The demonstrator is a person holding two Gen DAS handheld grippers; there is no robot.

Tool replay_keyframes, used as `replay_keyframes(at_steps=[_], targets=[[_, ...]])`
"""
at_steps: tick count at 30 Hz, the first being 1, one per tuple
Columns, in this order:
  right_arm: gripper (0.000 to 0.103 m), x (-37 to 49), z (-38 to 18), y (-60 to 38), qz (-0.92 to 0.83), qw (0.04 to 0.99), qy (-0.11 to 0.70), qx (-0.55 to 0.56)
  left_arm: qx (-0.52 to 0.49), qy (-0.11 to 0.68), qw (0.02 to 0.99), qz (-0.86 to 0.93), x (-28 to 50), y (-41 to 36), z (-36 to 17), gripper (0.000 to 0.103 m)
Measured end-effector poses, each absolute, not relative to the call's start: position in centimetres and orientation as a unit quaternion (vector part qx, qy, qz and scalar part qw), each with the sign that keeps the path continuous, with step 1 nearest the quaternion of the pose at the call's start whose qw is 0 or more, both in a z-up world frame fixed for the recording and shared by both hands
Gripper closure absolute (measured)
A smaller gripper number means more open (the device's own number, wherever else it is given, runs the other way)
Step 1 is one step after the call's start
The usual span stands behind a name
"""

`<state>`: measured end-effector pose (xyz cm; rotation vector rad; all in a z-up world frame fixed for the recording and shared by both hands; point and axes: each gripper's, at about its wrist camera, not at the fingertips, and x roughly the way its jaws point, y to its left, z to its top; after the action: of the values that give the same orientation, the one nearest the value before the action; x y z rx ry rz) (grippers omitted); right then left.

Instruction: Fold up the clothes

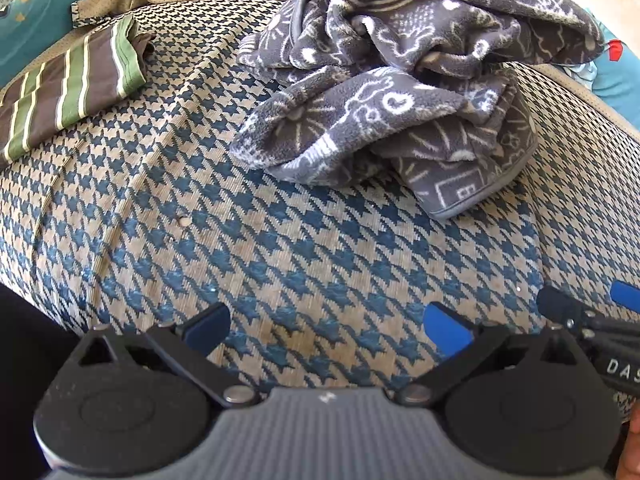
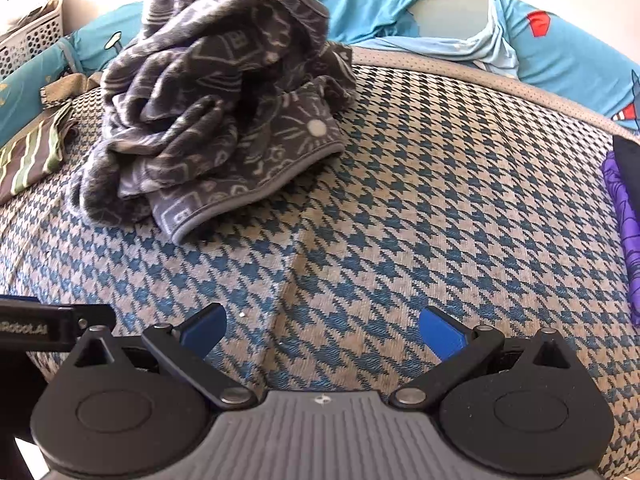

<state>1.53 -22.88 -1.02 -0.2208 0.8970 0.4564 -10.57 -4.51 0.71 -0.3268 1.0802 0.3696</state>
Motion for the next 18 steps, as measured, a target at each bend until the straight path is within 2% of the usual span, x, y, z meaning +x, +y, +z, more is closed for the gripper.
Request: replay_keyframes(at_steps=[18], targets=[[0.000,1.9,-0.9,-24.3,0.161,0.883,0.431,-0.097,-0.155,0.516,0.827,0.162,-10.0,-6.5,1.0,0.000]])
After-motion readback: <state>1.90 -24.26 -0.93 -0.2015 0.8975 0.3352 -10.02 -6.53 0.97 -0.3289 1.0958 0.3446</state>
